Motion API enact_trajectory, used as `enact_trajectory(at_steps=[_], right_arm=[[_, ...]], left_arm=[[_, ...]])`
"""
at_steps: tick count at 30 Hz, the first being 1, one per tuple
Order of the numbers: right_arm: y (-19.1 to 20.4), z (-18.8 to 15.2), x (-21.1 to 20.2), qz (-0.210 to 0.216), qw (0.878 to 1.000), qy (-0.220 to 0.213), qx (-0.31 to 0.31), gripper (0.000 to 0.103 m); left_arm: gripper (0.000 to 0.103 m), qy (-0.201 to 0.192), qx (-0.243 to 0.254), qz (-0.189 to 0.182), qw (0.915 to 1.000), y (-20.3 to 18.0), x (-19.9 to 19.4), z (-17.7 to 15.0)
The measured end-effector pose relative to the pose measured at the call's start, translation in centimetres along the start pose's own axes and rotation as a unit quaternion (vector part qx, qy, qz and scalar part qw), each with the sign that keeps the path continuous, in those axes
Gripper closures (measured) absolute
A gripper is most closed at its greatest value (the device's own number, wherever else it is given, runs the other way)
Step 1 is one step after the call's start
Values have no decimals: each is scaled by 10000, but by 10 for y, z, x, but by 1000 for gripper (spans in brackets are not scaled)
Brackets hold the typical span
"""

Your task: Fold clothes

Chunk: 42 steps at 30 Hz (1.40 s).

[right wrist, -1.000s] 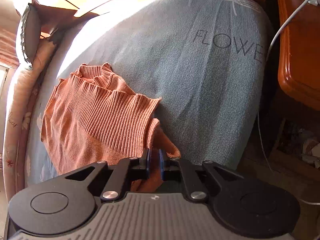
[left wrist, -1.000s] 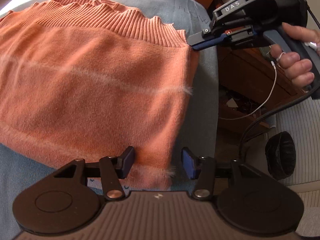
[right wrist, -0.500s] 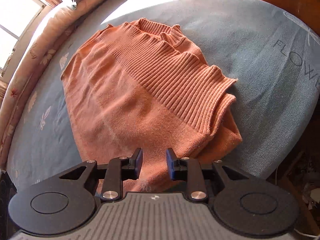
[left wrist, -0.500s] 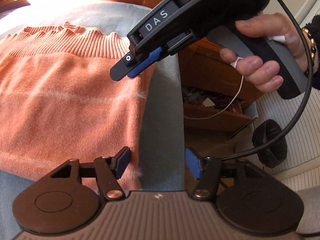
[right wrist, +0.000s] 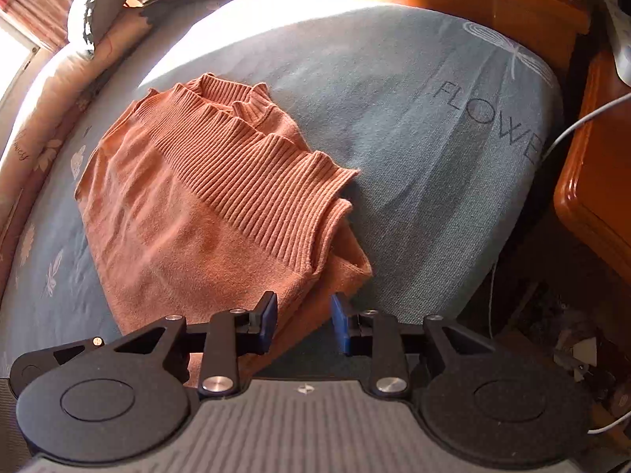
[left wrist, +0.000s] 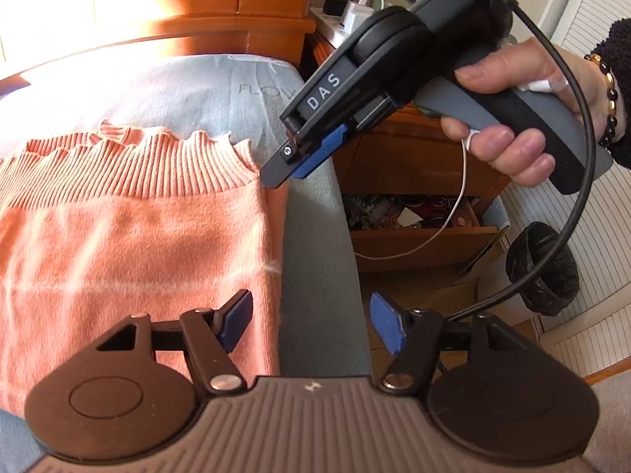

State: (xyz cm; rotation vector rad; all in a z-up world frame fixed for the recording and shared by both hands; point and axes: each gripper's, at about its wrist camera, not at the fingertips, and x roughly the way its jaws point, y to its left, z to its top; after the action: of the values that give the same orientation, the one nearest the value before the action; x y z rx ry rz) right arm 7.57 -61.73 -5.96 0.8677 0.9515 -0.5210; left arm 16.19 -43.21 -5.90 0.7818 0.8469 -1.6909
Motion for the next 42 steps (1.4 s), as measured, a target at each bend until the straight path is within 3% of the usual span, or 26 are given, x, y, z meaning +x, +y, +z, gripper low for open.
enact_trajectory(at_steps=[5, 12, 17, 21, 27, 31, 38, 42], right_arm=[[-24, -14, -2, -28, 9994, -53, 339, 68], [-41, -28, -12, 55, 9980, -173, 605, 67], [-34, -24, -10, 99, 9988, -262, 399, 67], [-30, -15, -6, 243, 9987, -293, 326, 67], [-15, 0, 1, 376, 9991, -155, 121, 67], [-2, 10, 8, 516, 9986, -70, -106, 67], [8, 21, 33, 571, 9978, 71, -337, 60], [6, 25, 44, 475, 9978, 190, -416, 60]], left_arm=[[25, 394, 125, -123, 9991, 3, 39, 6], [25, 416, 363, -281, 9981, 10, 8, 7], [25, 651, 457, -276, 9964, 10, 33, 11], [9, 669, 442, -377, 9961, 9, 52, 17], [11, 794, 370, -397, 9954, 8, 26, 18], [10, 828, 610, -358, 9941, 7, 10, 9], [6, 784, 1028, -480, 9904, 0, 28, -8], [5, 697, 799, -501, 9931, 7, 26, -5]])
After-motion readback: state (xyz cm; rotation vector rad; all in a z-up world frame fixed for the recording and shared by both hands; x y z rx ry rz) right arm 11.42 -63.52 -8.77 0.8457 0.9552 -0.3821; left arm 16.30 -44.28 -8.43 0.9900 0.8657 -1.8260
